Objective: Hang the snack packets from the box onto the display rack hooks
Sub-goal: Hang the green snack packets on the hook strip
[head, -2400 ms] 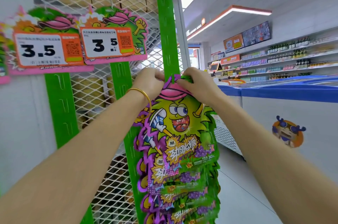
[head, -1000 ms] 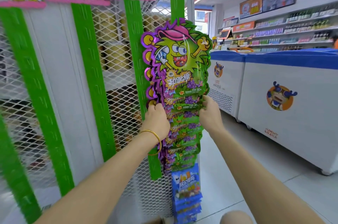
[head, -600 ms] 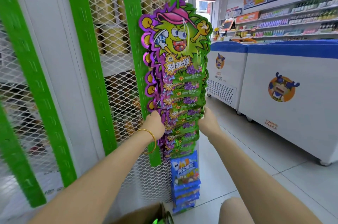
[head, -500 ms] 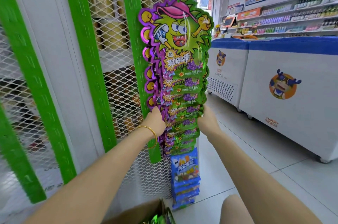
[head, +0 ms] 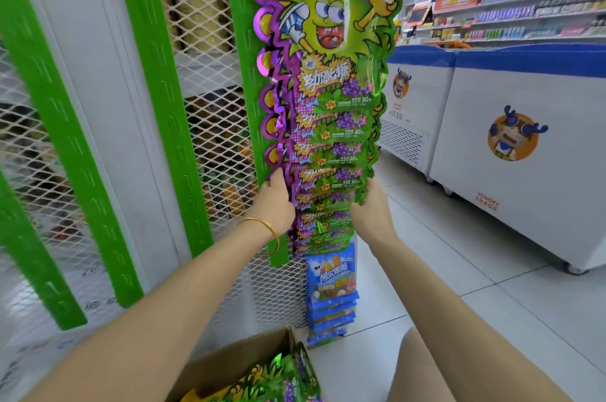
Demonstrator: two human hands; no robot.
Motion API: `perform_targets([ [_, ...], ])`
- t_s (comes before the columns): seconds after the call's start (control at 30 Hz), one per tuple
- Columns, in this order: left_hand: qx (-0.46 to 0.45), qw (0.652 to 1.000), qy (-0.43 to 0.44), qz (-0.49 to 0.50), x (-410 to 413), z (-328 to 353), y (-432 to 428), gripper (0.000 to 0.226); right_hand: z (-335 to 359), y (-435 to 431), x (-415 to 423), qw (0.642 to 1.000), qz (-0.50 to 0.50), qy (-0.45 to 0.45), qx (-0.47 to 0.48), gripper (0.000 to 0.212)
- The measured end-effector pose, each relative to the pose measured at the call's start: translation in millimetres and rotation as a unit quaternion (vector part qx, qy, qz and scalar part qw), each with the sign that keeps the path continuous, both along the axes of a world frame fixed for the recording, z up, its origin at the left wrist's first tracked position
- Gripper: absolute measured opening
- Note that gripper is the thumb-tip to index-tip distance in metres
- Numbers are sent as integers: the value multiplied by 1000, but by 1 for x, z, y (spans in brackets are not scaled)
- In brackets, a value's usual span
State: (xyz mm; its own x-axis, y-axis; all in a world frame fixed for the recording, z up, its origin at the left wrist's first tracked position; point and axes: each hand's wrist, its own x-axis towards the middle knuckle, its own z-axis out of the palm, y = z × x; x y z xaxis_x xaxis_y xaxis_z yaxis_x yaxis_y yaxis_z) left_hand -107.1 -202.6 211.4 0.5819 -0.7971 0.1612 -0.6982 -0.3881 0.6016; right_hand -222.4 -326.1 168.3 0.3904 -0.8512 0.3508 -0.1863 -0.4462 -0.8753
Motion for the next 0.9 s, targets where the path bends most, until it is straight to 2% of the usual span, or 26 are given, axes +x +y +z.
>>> perform_targets([
  [0.1, -17, 1000, 13, 0, 14, -30, 28, 68, -30, 36, 1, 998, 31, 48, -3, 52],
  [0.23, 41, 998, 48, -3, 41, -96, 80, 62, -90, 83, 18, 969, 187, 162, 24, 47],
  [0.37, 109, 985, 130, 31, 71, -162, 133, 57, -158, 114, 48, 898, 312, 306, 51, 36],
  [0.5, 163, 964, 181, 104, 97, -214, 177, 50, -224, 136, 66, 822, 374, 429, 26, 31],
  [0.6, 192, 962, 153, 122, 105, -229, 182, 47, -261, 146, 77, 774, 392, 498, -10, 44],
  [0.73, 180, 964, 160, 111, 116, -234, 176, 46, -289, 168, 93, 704, 384, 579, -149, 71],
  [0.8, 182, 962, 166, 122, 121, -237, 179, 46, -296, 180, 99, 691, 383, 589, -171, 86],
  [0.9, 184, 962, 158, 123, 123, -239, 183, 43, -304, 187, 103, 697, 362, 589, -190, 98],
])
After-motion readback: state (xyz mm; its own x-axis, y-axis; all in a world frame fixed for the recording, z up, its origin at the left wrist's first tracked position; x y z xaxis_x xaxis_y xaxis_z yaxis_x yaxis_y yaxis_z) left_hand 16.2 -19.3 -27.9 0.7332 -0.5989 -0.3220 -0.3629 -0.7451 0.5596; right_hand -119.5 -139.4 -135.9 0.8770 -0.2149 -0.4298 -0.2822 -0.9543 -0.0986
